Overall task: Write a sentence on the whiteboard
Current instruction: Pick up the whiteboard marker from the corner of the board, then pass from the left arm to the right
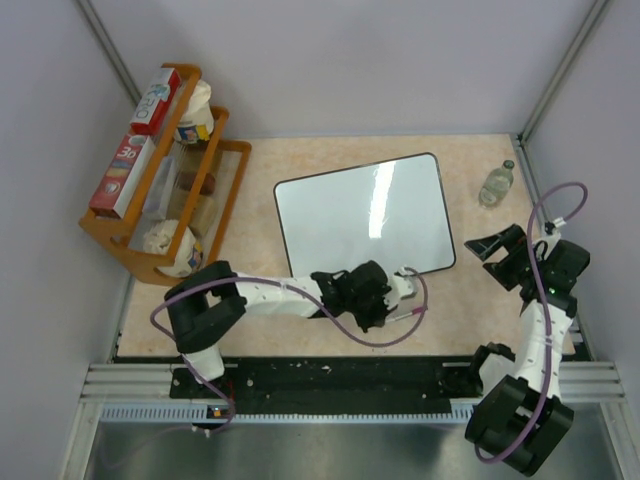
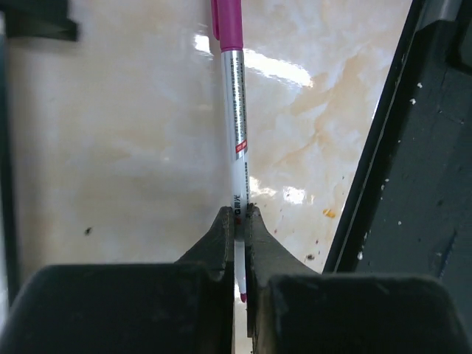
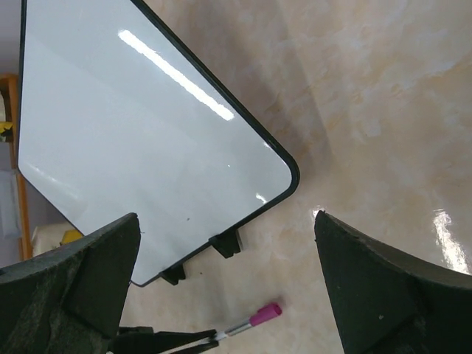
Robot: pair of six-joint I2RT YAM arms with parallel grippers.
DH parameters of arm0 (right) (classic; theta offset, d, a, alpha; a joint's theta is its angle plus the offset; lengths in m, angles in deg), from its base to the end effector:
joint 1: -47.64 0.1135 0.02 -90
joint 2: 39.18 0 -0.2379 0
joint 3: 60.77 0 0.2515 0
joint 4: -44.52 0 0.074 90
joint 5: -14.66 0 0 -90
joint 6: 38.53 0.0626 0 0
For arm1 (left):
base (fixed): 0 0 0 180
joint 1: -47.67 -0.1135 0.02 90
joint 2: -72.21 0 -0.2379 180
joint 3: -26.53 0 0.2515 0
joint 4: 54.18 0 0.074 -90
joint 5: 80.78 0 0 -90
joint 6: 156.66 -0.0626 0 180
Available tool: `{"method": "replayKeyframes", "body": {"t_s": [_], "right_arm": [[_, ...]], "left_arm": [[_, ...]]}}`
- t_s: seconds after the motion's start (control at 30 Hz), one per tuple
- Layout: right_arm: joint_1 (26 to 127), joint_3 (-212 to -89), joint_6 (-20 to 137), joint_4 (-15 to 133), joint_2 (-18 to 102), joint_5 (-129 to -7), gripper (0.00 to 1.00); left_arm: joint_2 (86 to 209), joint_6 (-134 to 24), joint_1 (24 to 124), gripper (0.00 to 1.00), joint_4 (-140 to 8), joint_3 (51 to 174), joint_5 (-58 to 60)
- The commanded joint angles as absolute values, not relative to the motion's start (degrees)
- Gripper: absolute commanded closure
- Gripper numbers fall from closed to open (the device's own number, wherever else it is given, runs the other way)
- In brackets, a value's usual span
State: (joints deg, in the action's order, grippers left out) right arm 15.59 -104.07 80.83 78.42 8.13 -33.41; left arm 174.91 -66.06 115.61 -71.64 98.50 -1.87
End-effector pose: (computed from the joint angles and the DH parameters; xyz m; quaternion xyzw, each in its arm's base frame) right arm 0.1957 -0.0732 0.1967 0.2933 0.8016 0.3118 0.4174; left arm 0.1311 -0.3556 0.1161 0.5442 0.7547 -0.2746 0.2427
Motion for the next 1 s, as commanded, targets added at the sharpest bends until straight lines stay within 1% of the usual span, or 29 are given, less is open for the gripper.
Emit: {"method": "replayKeyframes", "body": {"t_s": [0.0, 0.13, 0.2, 0.27, 0.37, 0.57, 0.6, 0.63, 0.7, 0.73, 0.77, 0.87, 0.97], "right_arm": [[15.6, -104.4, 78.9, 76.2, 6.6, -31.0, 0.02], [17.8, -104.9, 78.9, 76.0, 5.6, -30.1, 0.02], [20.2, -105.1, 79.7, 75.0, 5.1, -29.3, 0.02], [22.1, -103.9, 81.3, 70.4, 3.9, -27.8, 0.03], [27.2, -102.5, 84.8, 63.1, 2.7, -25.1, 0.03], [42.1, -102.1, 88.2, 53.5, 3.4, -26.0, 0.05], [43.8, -101.9, 89.6, 49.1, 4.2, -25.5, 0.05], [47.1, -101.7, 90.7, 46.6, 4.8, -25.2, 0.08], [50.6, -101.3, 93.3, 39.7, 6.8, -24.8, 0.13], [52.5, -101.3, 93.9, 37.7, 7.5, -24.8, 0.21], [55.9, -101.3, 95.3, 35.3, 8.2, -25.2, 0.24], [62.2, -101.6, 98.1, 26.6, 11.4, -26.1, 0.29], [67.0, -102.7, 100.3, 19.9, 15.8, -27.3, 0.31]], "left_arm": [[164.4, -62.0, 111.3, 1.0, -71.8, 97.9, -9.1], [158.6, -59.2, 107.2, 1.0, -71.7, 97.2, -12.1], [155.9, -56.2, 103.6, 1.0, -71.8, 96.9, -14.1], [153.2, -54.1, 99.6, 1.0, -71.7, 96.1, -16.1], [148.6, -51.1, 95.4, 1.0, -70.7, 94.2, -16.6], [141.7, -47.4, 89.3, 1.0, -69.2, 91.7, -20.4], [141.1, -46.9, 89.0, 1.0, -69.2, 91.6, -20.8], [139.8, -46.5, 88.5, 1.0, -69.4, 91.5, -21.3], [138.6, -45.4, 87.3, 1.0, -68.5, 90.7, -23.1], [137.7, -45.0, 87.0, 1.0, -68.4, 90.4, -24.5], [137.3, -44.7, 86.3, 1.0, -66.8, 90.3, -25.3], [136.4, -43.9, 85.7, 1.0, -66.1, 90.0, -28.1], [136.0, -43.6, 85.5, 1.0, -65.5, 89.9, -30.6]]}}
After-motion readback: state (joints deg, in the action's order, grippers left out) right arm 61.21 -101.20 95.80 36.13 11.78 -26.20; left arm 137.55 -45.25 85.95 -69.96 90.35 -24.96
